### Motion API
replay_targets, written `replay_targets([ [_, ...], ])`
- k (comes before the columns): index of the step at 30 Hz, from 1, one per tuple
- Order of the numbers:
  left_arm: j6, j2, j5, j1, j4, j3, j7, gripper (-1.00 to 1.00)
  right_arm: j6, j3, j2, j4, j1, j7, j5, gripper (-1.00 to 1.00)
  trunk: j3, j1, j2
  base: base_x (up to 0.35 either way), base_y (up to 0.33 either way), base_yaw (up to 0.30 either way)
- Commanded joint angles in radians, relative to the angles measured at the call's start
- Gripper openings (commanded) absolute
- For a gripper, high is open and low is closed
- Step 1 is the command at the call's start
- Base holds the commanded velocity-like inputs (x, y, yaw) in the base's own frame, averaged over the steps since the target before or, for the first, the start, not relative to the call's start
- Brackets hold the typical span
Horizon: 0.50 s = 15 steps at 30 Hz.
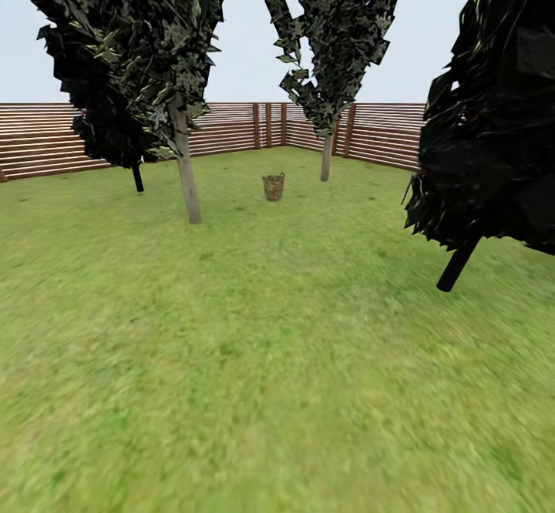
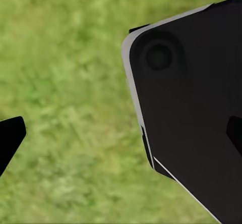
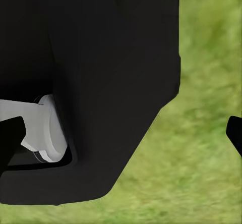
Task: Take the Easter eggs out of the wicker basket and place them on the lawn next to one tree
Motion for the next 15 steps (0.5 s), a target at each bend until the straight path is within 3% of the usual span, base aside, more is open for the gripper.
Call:
replay_targets([
  [1,-0.003,0.0,-0.006,0.0,0.0,-0.008,0.007,1.0,-0.007,-0.007,0.0,0.002,0.0,0.0,-0.004,1.0,-0.001,0.001,-0.001,0.34,0.098,0.0],
  [15,-0.003,0.0,-0.006,0.0,0.0,-0.008,0.007,1.0,-0.007,-0.007,0.0,0.002,0.0,0.0,-0.004,1.0,-0.001,0.001,-0.001,0.34,0.03,0.0],
])
